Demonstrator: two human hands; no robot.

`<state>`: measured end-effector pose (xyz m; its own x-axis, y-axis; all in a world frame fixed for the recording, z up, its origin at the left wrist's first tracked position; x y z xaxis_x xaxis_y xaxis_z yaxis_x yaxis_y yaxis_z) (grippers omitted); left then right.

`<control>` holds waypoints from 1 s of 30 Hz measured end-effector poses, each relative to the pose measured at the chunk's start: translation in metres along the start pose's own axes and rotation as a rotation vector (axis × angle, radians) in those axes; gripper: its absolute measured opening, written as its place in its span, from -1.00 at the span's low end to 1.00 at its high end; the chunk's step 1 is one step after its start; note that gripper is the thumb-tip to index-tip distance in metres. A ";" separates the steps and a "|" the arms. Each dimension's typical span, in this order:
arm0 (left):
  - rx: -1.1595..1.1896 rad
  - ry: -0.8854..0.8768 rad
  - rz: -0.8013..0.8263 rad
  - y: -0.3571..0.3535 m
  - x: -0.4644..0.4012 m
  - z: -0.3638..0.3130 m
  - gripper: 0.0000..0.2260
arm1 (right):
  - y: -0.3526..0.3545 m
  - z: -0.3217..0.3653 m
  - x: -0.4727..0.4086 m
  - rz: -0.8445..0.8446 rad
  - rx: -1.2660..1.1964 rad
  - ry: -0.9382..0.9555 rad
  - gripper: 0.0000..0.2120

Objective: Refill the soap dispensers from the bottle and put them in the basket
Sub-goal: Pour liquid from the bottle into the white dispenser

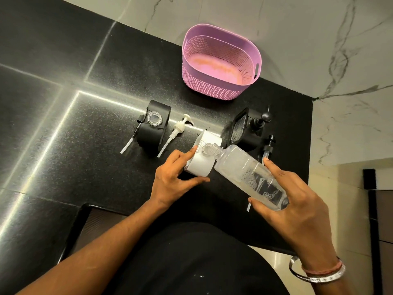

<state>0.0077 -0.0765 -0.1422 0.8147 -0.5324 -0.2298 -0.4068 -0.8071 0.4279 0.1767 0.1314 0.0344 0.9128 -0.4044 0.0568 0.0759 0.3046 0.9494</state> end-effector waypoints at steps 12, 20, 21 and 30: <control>0.003 -0.006 0.003 -0.001 0.001 0.003 -0.22 | -0.001 0.000 0.001 -0.012 0.007 -0.002 -0.13; 0.003 -0.004 -0.001 0.000 0.000 0.002 -0.22 | -0.001 -0.001 0.000 -0.010 0.008 0.000 -0.12; 0.004 -0.006 -0.001 0.000 0.000 0.002 -0.22 | -0.001 -0.001 -0.001 -0.009 0.008 -0.002 -0.12; 0.019 0.001 -0.006 -0.001 0.000 0.002 -0.22 | -0.002 -0.002 -0.001 -0.003 0.009 -0.001 -0.13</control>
<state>0.0073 -0.0766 -0.1442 0.8174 -0.5277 -0.2311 -0.4101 -0.8148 0.4098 0.1765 0.1329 0.0324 0.9123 -0.4059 0.0537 0.0753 0.2953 0.9524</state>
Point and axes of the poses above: each hand's wrist, its own x-axis away from the middle knuckle, its own y-axis out of the back of the hand, z = x × y, the point moved 1 cm from there along -x, towards the middle knuckle, and after that the axes turned 1 degree about y, right-handed, at the moved point
